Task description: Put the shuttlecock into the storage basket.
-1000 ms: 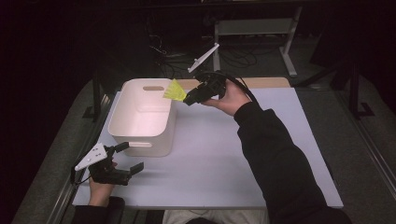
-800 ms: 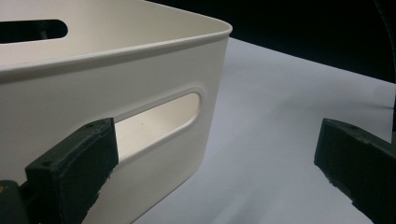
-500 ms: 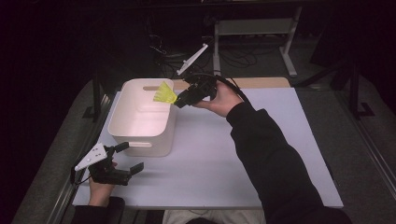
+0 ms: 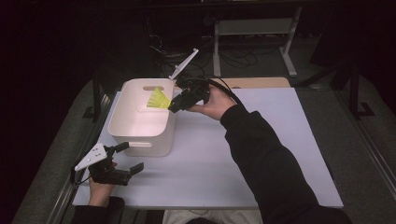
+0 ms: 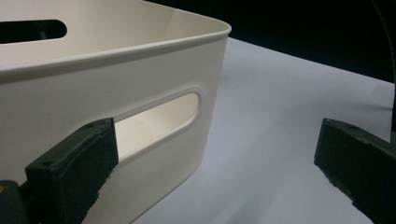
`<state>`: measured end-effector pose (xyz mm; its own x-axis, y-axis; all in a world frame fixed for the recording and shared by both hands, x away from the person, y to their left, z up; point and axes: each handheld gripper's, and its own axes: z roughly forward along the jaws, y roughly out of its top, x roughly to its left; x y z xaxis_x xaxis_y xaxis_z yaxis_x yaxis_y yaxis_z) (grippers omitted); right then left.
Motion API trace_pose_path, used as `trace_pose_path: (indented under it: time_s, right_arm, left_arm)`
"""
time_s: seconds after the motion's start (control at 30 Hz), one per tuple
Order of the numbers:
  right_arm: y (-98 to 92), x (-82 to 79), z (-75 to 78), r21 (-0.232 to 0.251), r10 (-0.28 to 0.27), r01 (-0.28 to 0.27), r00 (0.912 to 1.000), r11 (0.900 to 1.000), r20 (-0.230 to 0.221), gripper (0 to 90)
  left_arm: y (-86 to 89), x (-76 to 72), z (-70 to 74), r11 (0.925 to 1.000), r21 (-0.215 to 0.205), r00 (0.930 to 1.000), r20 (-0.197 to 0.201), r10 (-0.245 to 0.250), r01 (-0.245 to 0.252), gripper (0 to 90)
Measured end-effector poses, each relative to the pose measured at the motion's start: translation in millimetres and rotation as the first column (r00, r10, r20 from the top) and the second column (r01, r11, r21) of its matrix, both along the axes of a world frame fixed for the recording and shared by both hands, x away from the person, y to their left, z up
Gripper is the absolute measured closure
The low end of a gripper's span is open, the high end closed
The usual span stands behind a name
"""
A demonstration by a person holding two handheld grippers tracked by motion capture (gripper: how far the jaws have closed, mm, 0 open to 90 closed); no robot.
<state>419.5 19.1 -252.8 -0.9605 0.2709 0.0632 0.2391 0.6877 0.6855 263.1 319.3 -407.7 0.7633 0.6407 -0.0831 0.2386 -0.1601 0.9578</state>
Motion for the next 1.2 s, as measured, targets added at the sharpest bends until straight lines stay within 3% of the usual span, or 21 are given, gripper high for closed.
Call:
trace_pose_path:
  time_s: [1.2]
  right_arm:
    - [43.3,2.8,-25.5,-0.007,0.068,-0.068,0.9968,0.998,-0.041,63.4]
  left_arm:
    - [0.3,-0.6,0.2,1.0000,-0.002,1.0000,0.001,-0.006,0.006,0.0]
